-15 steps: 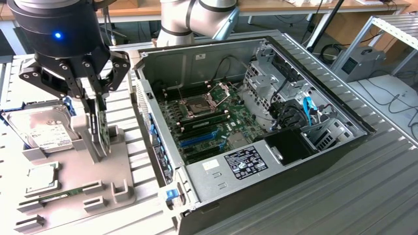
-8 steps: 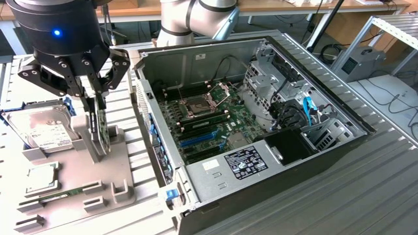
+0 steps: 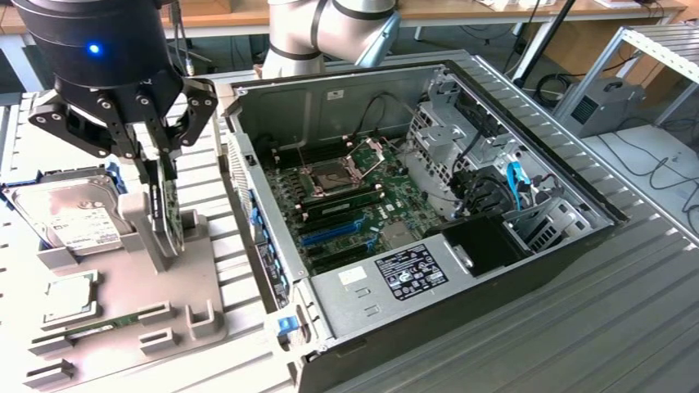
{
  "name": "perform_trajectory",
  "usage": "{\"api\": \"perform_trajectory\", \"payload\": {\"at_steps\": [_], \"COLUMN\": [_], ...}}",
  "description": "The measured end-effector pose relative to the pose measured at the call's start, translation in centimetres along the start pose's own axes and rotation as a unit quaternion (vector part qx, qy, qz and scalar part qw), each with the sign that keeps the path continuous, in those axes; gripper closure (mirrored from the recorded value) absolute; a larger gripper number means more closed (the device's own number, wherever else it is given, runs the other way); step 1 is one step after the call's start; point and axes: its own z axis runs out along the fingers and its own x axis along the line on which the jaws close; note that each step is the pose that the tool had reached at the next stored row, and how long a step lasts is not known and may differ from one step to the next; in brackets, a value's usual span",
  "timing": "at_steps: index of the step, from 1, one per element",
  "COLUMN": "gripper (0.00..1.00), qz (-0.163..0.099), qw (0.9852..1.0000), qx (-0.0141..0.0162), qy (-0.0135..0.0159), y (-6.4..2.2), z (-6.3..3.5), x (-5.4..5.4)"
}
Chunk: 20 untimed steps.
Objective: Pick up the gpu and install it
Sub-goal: 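Pick up the gpu and move the gpu toward the slot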
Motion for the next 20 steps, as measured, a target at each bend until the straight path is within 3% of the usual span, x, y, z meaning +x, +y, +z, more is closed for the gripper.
{"api": "perform_trajectory", "payload": {"at_steps": [20], "gripper": [0.74], "qz": [0.000], "qw": [1.0000], "qx": [0.0000], "qy": [-0.0001], "y": [0.22], "z": [-0.69], "x": [-0.09]}}
